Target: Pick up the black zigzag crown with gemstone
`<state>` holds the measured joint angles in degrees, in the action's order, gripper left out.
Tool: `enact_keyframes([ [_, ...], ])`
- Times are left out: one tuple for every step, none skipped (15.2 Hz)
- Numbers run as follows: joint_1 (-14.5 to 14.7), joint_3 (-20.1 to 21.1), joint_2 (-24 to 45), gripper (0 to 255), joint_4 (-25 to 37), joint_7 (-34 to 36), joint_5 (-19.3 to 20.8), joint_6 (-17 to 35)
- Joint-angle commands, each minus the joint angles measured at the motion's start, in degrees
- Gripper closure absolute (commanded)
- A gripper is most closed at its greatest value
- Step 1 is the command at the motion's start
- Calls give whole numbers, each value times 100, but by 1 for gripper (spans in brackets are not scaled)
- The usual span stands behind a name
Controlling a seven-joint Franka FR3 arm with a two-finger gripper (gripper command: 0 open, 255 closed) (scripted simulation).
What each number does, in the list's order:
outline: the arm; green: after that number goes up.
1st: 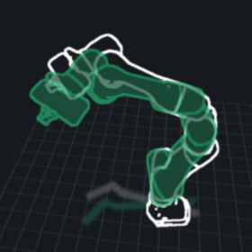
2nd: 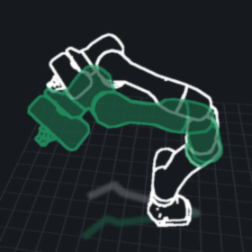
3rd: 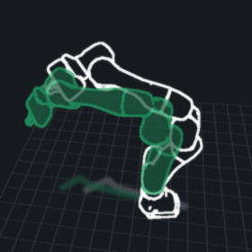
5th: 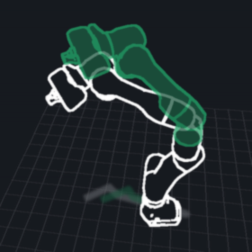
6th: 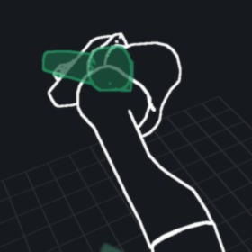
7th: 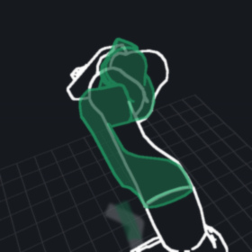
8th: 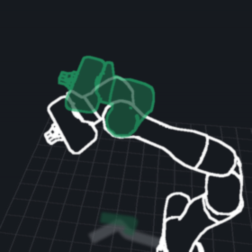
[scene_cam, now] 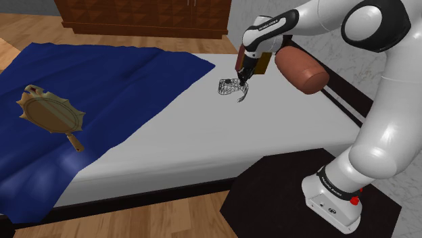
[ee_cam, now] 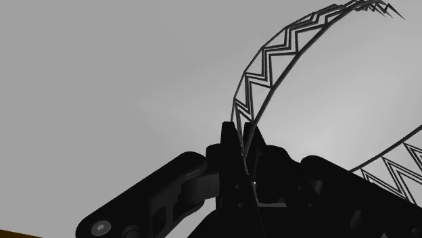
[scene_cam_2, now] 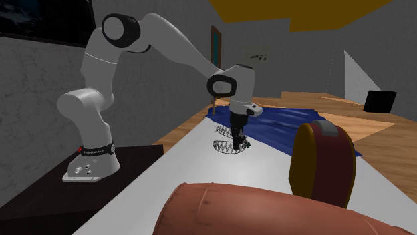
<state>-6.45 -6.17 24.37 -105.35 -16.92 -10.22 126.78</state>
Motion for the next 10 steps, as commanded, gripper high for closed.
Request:
enact_keyframes([
  [8,-9,-90,255,16,23,21,-105],
  [10,-13,-131,255,36,35,32,-166],
  [12,-18,-172,255,57,46,42,-227],
  [14,-22,-212,255,80,57,53,-289],
  [16,-26,-252,255,104,68,63,-351],
  [18,-30,-290,255,129,79,73,-414],
  [19,-34,-327,255,156,90,83,-477],
  [21,-38,-364,255,183,100,92,-540],
  [21,-38,-370,255,187,102,94,-549],
  [21,-38,-369,255,187,102,94,-549],
])
